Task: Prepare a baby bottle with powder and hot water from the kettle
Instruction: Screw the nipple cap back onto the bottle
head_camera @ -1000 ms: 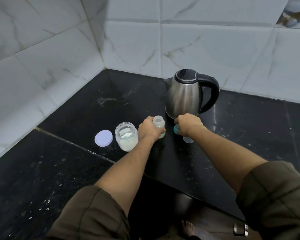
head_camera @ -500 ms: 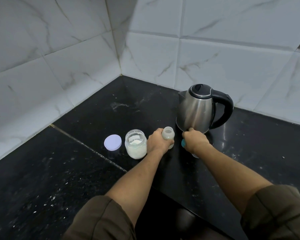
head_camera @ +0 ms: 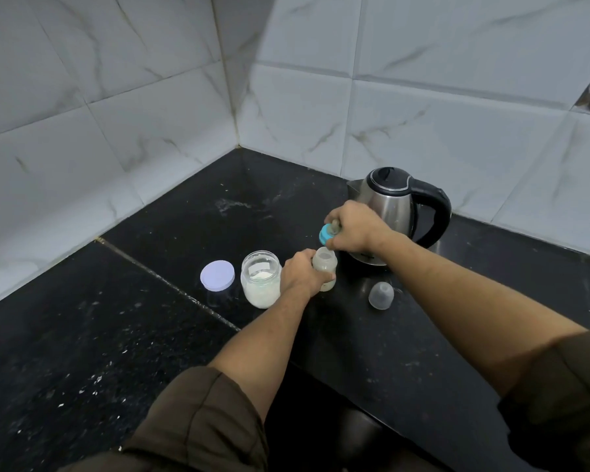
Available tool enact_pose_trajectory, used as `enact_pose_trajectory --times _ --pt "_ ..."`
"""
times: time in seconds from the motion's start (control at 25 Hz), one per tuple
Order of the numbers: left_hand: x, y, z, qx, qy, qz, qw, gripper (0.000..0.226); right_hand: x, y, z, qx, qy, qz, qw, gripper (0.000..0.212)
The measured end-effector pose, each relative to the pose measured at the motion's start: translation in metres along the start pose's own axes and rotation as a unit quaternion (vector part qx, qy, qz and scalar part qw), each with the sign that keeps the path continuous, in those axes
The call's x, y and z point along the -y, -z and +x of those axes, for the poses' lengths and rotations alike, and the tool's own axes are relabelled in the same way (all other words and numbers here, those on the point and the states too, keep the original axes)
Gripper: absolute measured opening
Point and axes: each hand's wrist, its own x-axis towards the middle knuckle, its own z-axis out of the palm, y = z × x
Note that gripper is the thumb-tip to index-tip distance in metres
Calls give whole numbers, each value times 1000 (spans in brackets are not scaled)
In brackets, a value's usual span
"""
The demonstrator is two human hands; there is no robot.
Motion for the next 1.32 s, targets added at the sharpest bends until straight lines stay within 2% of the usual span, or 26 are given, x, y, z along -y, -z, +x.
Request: enact_pose_trajectory --times 0.16,0.32,0.64,0.76,1.08,1.32 --pt "-1 0 2 11 4 10 1000 47 6 -14 -1 36 27 -32 998 53" --pt "-1 0 3 13 1 9 1000 53 8 -15 2 48 15 -47 998 51" --pt "0 1 2 13 -11 29 999 47 14 -20 6 88 17 -75 993 42" --pt "1 0 2 6 -15 26 1000 48 15 -23 6 79 3 -87 993 39" --pt "3 -1 1 -3 -12 4 1000 48 12 -25 8 58 -33 -134 989 61" --pt "4 -1 3 2 2 -11 1000 46 12 -22 5 70 -17 -145 987 67"
